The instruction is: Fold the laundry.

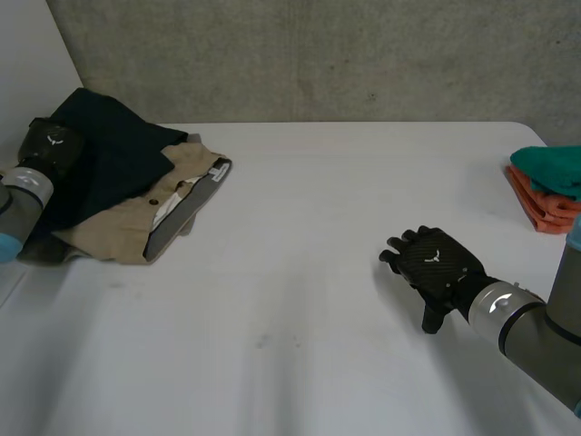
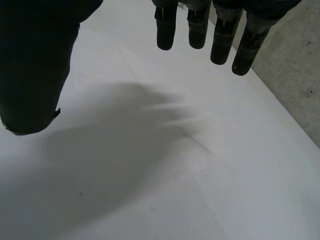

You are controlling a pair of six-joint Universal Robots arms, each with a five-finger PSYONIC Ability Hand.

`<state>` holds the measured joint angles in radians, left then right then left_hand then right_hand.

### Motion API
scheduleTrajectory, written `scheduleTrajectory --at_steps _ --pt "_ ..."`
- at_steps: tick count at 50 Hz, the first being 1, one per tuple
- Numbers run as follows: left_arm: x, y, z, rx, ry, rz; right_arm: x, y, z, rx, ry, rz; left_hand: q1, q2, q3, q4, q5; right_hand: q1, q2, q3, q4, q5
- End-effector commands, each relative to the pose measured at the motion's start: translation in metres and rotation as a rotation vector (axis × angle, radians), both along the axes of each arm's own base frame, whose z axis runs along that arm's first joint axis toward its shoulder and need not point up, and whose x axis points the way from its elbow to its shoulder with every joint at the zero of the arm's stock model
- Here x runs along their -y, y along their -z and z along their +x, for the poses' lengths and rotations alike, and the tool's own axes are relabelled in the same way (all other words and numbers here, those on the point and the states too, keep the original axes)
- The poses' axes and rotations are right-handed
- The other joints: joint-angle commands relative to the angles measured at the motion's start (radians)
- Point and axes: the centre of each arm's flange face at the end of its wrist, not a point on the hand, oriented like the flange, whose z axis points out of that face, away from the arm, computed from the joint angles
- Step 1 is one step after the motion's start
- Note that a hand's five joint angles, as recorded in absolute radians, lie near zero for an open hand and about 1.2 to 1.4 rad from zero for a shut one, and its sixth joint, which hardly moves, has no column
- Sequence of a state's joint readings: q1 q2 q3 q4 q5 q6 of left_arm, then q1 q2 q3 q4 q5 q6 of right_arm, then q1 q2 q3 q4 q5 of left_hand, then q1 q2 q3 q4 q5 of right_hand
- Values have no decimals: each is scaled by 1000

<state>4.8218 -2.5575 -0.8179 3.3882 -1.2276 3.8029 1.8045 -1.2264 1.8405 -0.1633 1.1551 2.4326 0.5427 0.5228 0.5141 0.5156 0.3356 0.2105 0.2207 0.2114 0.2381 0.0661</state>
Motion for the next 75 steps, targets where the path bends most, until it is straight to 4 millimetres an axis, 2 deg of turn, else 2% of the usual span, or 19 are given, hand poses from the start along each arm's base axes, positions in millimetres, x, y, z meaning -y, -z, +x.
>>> scheduleTrajectory --at_steps 1,7,11,15,18,20,25,29,31,34,35,39,43,46,51,56,59,65,75 --pt "7 -1 -3 -11 -49 -27 0 1 0 15 2 -5 854 873 882 881 886 -36 -46 -37 -64 -66" --pt "-16 -42 -40 -40 13 -106 1 0 -1 14 9 -12 854 873 882 881 886 -36 -46 -37 -64 -66" --pt "-44 -76 -72 -148 95 -151 5 -2 -4 17 24 -26 854 873 882 881 886 -36 -46 -37 -64 -66" --pt "-100 -121 -124 -356 264 -138 12 -11 -8 46 61 -52 854 873 882 881 886 -36 -46 -37 -64 -66" --pt "-133 -140 -151 -441 359 -117 19 -25 -14 96 132 -76 854 873 882 881 886 -36 -46 -37 -64 -66" --pt "-168 -148 -179 -505 458 -79 23 -30 -19 125 176 -85 854 873 882 881 886 -36 -46 -37 -64 -66" --pt "-228 -124 -242 -532 634 54 34 -44 -31 182 281 -114 854 873 882 881 886 -36 -46 -37 -64 -66" --pt "-264 -65 -285 -494 715 223 39 -47 -38 183 320 -128 854 873 882 881 886 -36 -46 -37 -64 -66" --pt "-274 -50 -295 -480 738 263 42 -49 -42 182 341 -137 854 873 882 881 886 -36 -46 -37 -64 -66" --pt "-300 -39 -310 -460 797 300 45 -50 -46 181 360 -143 -180 -160 -151 -152 -147 -36 -46 -37 -64 -66" --pt "-305 -39 -312 -456 804 302 48 -51 -49 180 375 -149 -351 -331 -322 -324 -318 -36 -46 -37 -64 -66" --pt "-307 -46 -309 -460 799 293 54 -55 -56 183 400 -165 -350 -330 -321 -323 -317 -36 -46 -37 -64 -66" --pt "-288 -63 -283 -466 688 271 56 -67 -58 191 407 -198 -344 -324 -315 -317 -311 -36 -46 -37 -64 -66" --pt "-270 -72 -249 -446 570 264 57 -74 -58 194 401 -215 -329 -309 -301 -302 -297 -36 -46 -37 -64 -66" --pt "-271 -77 -214 -360 482 258 47 -90 -57 183 378 -237 -306 -286 -277 -279 -273 -36 -46 -37 -64 -66" --pt "-265 -59 -180 -235 385 264 24 -97 -51 94 305 -173 -271 -251 -242 -243 -238 -36 -46 -37 -64 -66" --pt "-261 -47 -171 -174 354 282 12 -90 -48 46 253 -110 -250 -230 -221 -223 -217 -36 -46 -37 -64 -66" --pt "-253 -3 -162 -24 308 354 8 -80 -42 30 215 -101 -229 -209 -201 -202 -197 -36 -46 -37 -64 -66" --pt "-241 22 -156 16 230 404 15 -57 -38 24 207 -60 -62 -42 -34 -35 -30 -36 -46 -37 -64 -66"
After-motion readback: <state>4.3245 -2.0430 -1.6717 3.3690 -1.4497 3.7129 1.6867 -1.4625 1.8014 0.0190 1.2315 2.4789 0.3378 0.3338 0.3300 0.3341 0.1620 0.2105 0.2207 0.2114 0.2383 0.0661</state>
